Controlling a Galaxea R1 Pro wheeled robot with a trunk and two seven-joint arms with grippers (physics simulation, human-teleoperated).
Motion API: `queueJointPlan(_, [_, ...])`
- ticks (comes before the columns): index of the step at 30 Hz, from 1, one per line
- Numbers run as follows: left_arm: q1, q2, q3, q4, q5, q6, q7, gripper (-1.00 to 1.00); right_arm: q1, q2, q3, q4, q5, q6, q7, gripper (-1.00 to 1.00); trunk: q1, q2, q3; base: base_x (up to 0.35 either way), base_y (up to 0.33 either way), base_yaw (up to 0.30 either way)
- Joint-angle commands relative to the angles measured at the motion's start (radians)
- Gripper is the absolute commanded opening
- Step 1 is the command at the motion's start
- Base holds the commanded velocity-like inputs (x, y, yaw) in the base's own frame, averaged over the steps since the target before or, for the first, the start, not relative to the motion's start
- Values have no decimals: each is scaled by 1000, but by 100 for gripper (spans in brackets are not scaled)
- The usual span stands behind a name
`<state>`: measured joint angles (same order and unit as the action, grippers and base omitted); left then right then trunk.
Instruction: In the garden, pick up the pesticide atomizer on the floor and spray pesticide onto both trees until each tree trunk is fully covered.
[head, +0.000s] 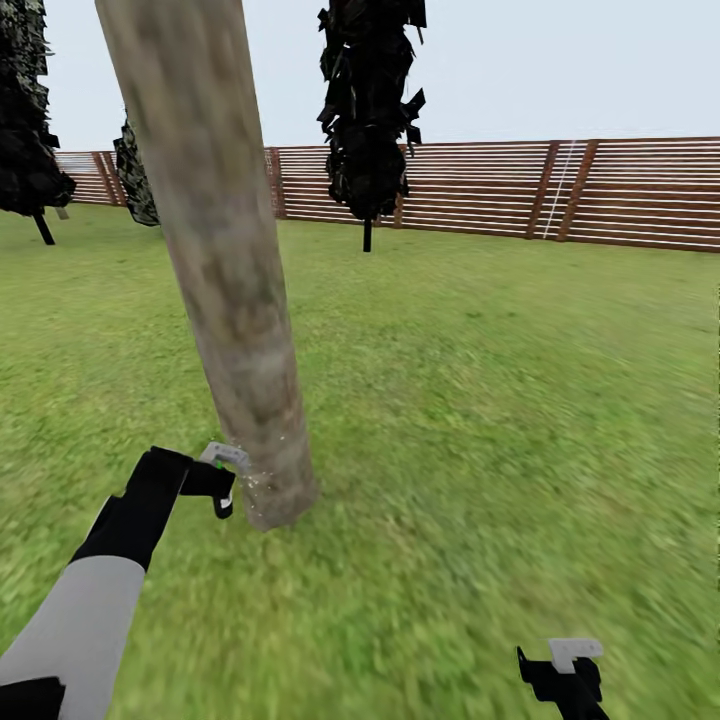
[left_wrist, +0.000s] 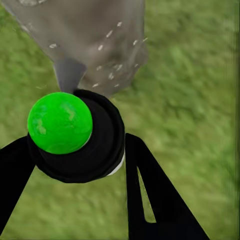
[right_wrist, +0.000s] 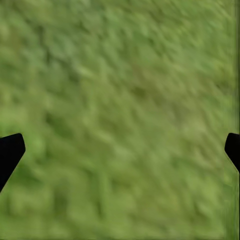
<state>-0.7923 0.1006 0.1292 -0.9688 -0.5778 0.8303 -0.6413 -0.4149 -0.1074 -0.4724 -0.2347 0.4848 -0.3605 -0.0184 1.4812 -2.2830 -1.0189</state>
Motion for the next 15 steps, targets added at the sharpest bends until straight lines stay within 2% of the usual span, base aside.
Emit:
queueJointPlan(1, [1,0,1,-1,0,1,0,-100,0,0,0,0,0,0,0,100,0,0,0,0,-270,39])
queueJointPlan(3, [3,1,1,-2,0,1,2,-100,0,0,0,0,0,0,0,100,0,0,0,0,-271,125])
queueJointPlan(8, [7,0,2,-2,-1,1,5,-100,1,0,0,0,0,0,0,100,0,0,0,50,-269,257])
queueJointPlan(12, [7,1,4,-3,-2,1,6,-100,0,0,0,0,0,0,0,100,0,0,0,208,-214,242])
queueJointPlan(15, [7,0,4,-3,-3,1,8,-100,1,0,0,0,0,0,0,100,0,0,0,234,-196,74])
